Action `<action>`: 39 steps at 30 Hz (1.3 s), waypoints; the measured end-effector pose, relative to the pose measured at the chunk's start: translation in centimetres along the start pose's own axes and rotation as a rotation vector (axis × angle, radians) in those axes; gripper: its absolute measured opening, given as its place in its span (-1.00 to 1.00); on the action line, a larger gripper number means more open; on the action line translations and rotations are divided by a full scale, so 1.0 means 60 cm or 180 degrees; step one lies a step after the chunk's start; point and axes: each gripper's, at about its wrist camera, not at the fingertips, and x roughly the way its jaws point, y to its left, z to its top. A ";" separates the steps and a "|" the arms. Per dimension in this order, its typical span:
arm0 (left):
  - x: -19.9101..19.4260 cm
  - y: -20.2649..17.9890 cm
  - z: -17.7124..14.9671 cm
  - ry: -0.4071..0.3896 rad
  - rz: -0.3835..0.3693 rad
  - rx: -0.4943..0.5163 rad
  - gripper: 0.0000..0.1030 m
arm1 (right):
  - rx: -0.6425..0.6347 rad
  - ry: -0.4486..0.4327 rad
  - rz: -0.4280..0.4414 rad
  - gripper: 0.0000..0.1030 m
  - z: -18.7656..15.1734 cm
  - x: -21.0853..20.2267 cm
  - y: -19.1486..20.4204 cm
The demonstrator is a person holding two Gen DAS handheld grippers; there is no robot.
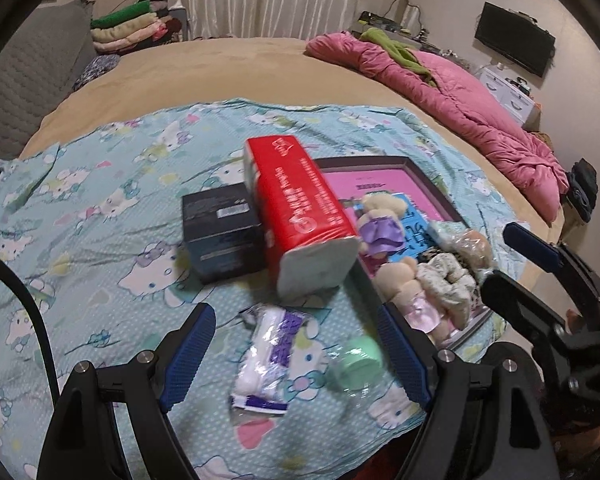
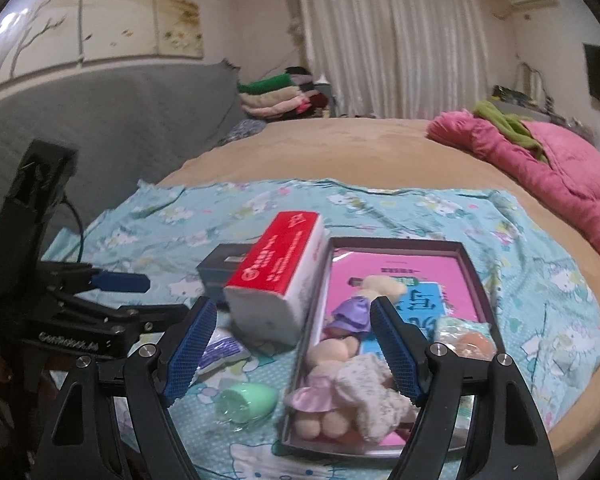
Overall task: Organize soft objects
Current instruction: 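Withdraw both open tools from the tray toward the remaining items, then grasp the wrapped cotton pad pack with the left tool while the right grasps the bagged green item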
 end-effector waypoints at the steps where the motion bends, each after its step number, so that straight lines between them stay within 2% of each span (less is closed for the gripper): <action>1: 0.003 0.005 -0.003 0.0016 0.0018 -0.0014 0.60 | -0.0055 0.0015 0.0007 0.56 -0.001 0.003 0.006; 14: 0.065 0.058 -0.049 0.0369 0.0079 -0.0136 0.60 | -0.0784 0.0403 0.0199 0.56 -0.038 0.050 0.091; 26: 0.106 0.056 -0.066 0.0530 0.0062 -0.0081 0.60 | -0.0931 0.0660 0.0170 0.56 -0.063 0.075 0.085; 32: 0.130 0.054 -0.069 0.0602 0.0127 -0.0017 0.59 | -0.1052 0.0827 0.0122 0.56 -0.073 0.090 0.086; 39: 0.157 0.055 -0.068 0.0682 0.0134 0.0005 0.60 | -0.1442 0.1019 -0.0006 0.56 -0.095 0.109 0.097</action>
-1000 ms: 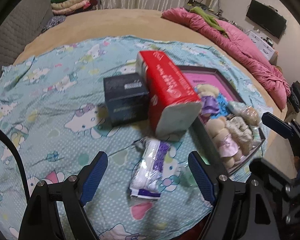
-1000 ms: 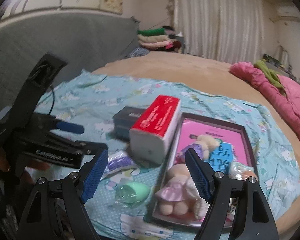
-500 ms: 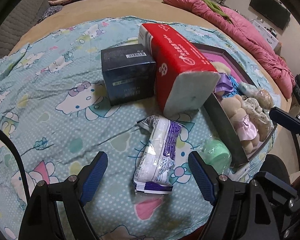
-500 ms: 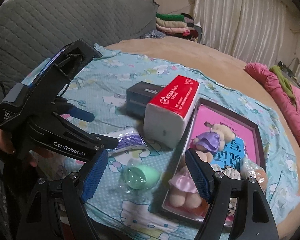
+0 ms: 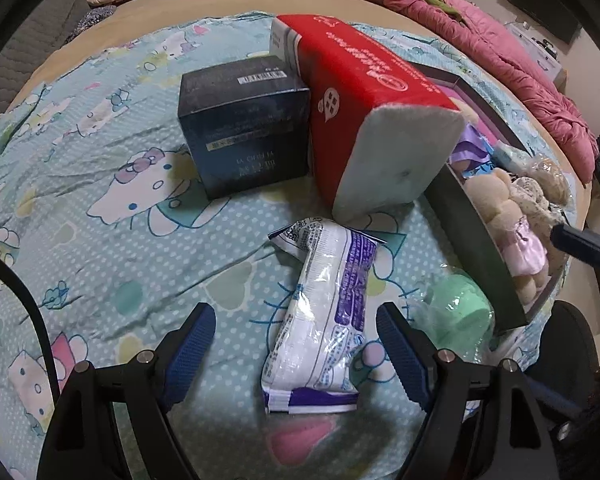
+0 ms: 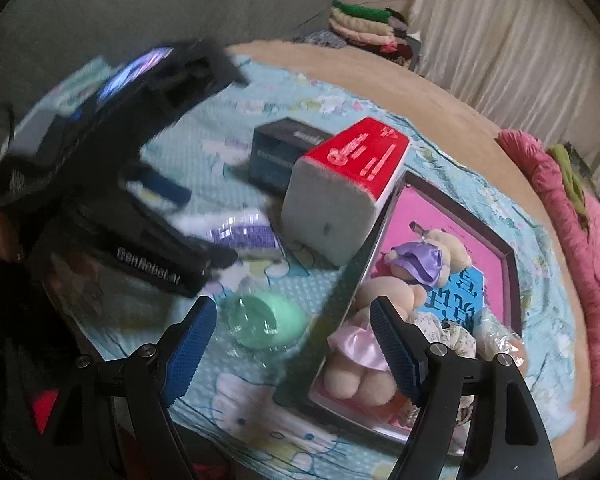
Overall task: Organize soft objects
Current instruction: 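Grasp the wrapped cotton pad pack with the left tool while the right grasps the bagged green item, then carry the cotton pad pack with the left tool while the right carries the green item over the tray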
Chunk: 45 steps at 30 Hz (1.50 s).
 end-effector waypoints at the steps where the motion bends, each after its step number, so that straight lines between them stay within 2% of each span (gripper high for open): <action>1: 0.003 -0.001 0.001 0.0011 0.0001 0.0009 0.59 | -0.0071 0.0034 -0.0012 0.56 -0.002 0.005 0.005; 9: 0.025 -0.011 0.005 0.0078 0.0050 0.0114 0.52 | -0.0692 0.0178 -0.0066 0.56 -0.009 0.042 0.060; 17: 0.034 -0.006 0.013 0.0067 -0.0007 0.0091 0.44 | -0.0933 0.0231 -0.0165 0.53 -0.013 0.082 0.062; 20: 0.035 0.002 0.015 0.0054 -0.0044 0.0063 0.39 | -0.0936 0.0242 -0.0185 0.43 -0.010 0.094 0.052; 24: 0.037 0.009 0.016 0.0049 -0.0074 0.0023 0.33 | -0.0913 0.0277 -0.0191 0.15 -0.008 0.109 0.047; 28: 0.036 0.007 0.016 0.0037 -0.0035 0.0039 0.25 | -0.0942 0.0322 -0.0331 0.07 -0.006 0.127 0.044; 32: 0.032 -0.002 0.011 0.0026 -0.0028 0.0069 0.06 | -0.0737 0.0239 -0.0310 -0.03 -0.004 0.118 0.036; 33: 0.030 -0.003 0.010 0.0014 -0.0040 0.0070 -0.05 | -0.0602 0.0180 -0.0262 -0.05 -0.002 0.111 0.025; 36: 0.023 -0.003 0.005 -0.0014 -0.0104 0.0016 -0.14 | -0.0239 0.0037 -0.0124 -0.06 0.005 0.091 -0.005; 41: 0.009 0.004 -0.001 -0.0061 -0.0217 -0.0086 -0.19 | 0.0166 -0.0182 0.0027 -0.07 0.010 0.053 -0.039; 45: -0.020 0.001 -0.005 -0.0157 -0.0163 -0.0052 -0.19 | 0.0394 -0.0403 0.0183 -0.07 0.012 0.013 -0.039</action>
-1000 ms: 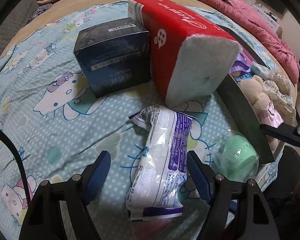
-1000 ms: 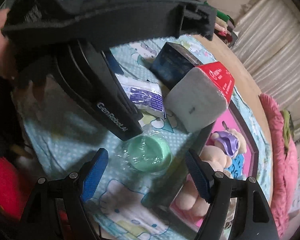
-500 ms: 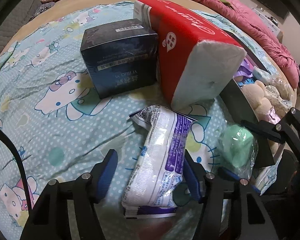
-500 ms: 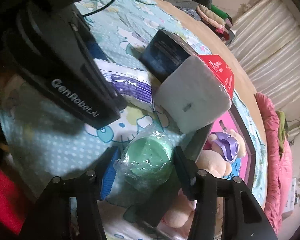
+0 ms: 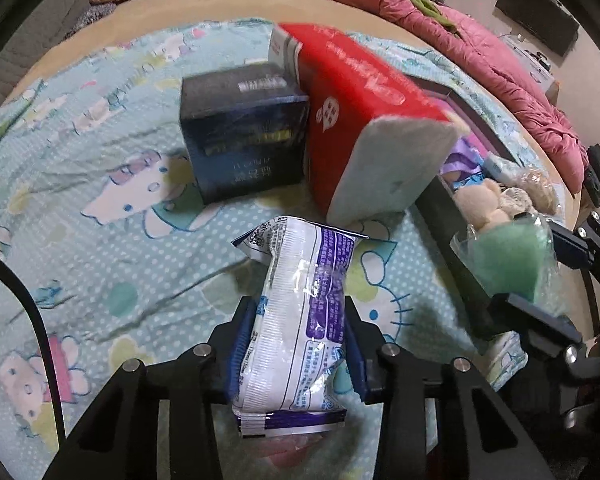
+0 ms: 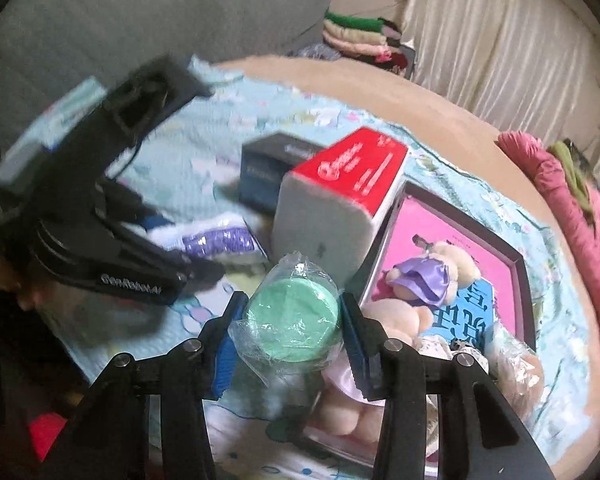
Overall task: Organize soft objects
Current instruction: 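Carry the cotton pad pack with the left tool while the right carries the green item over the tray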
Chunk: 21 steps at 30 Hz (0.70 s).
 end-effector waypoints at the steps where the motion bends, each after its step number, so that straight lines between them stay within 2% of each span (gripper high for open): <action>1: -0.010 -0.002 0.000 -0.0041 0.0007 0.0008 -0.19 | 0.0029 -0.0045 0.0017 -0.07 0.003 -0.008 -0.001; 12: -0.110 -0.028 0.018 -0.0376 0.0091 0.0107 -0.19 | 0.0319 -0.0462 0.0129 -0.07 0.017 -0.074 -0.018; 21: -0.140 -0.083 0.040 -0.0484 0.0115 0.0280 -0.19 | 0.0592 -0.0726 0.0100 -0.07 0.011 -0.119 -0.061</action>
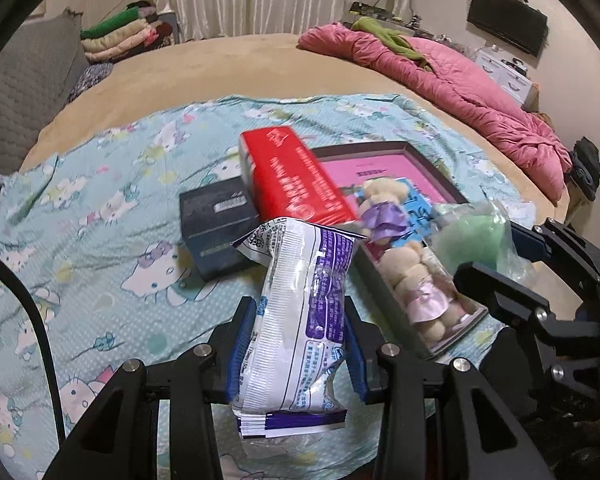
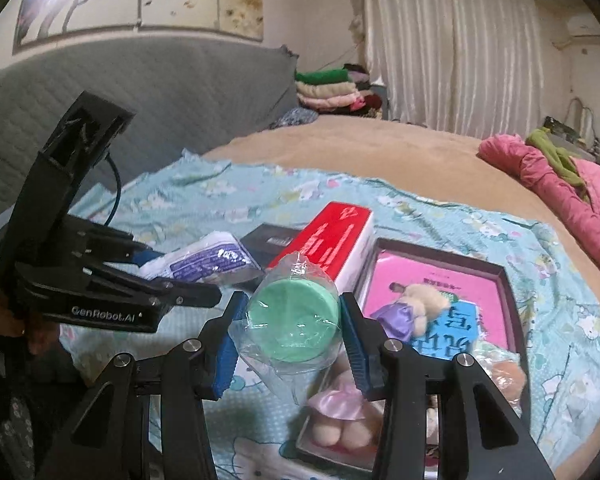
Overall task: Organize soft objects
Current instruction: 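Carry the cotton pad pack with the left tool while the right carries the green item over the tray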
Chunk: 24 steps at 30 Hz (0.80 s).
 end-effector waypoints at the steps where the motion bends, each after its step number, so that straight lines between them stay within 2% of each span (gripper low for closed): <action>1: -0.002 -0.007 0.003 -0.0006 -0.0003 0.0021 -0.19 | 0.0032 -0.0026 -0.0015 -0.07 0.000 -0.006 -0.006; 8: -0.011 -0.059 0.030 -0.0061 -0.0045 0.0165 -0.19 | 0.0296 -0.0224 -0.0162 -0.07 -0.001 -0.045 -0.056; 15: -0.006 -0.108 0.065 -0.0104 -0.0123 0.0265 -0.19 | 0.0742 -0.0417 -0.0498 -0.07 -0.011 -0.091 -0.135; 24: 0.060 -0.165 0.085 0.0084 -0.0176 0.0395 -0.19 | 0.1268 -0.0510 -0.0761 -0.07 -0.047 -0.125 -0.218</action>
